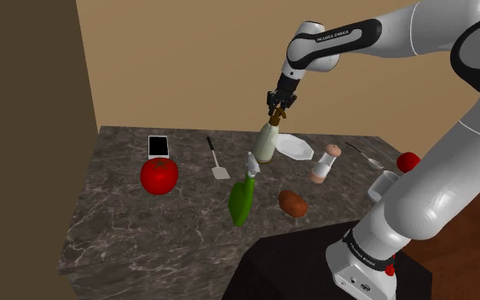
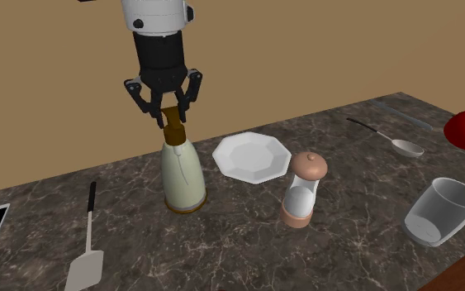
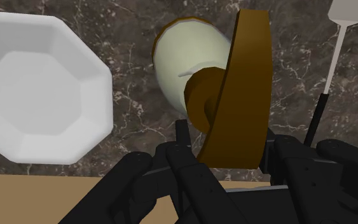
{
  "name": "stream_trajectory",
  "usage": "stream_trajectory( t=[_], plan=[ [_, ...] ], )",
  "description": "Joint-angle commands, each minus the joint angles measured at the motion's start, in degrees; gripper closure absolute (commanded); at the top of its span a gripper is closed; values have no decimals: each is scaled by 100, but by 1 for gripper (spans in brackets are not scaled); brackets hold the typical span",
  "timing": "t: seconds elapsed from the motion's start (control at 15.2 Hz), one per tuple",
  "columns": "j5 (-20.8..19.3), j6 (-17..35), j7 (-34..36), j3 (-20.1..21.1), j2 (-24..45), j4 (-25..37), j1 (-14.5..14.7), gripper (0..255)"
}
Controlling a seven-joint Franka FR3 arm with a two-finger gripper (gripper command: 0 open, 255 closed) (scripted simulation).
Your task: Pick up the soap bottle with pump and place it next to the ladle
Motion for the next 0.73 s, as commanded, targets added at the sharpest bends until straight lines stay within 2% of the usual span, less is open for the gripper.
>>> stream_trajectory(
  t=[0.0,0.26,0.66],
  plan=[
    [0,0,0,0,1,-2,0,255],
    [1,0,-1,0,3,-1,0,255],
    [-40,-450,35,6,-149,301,3,255]
  ],
)
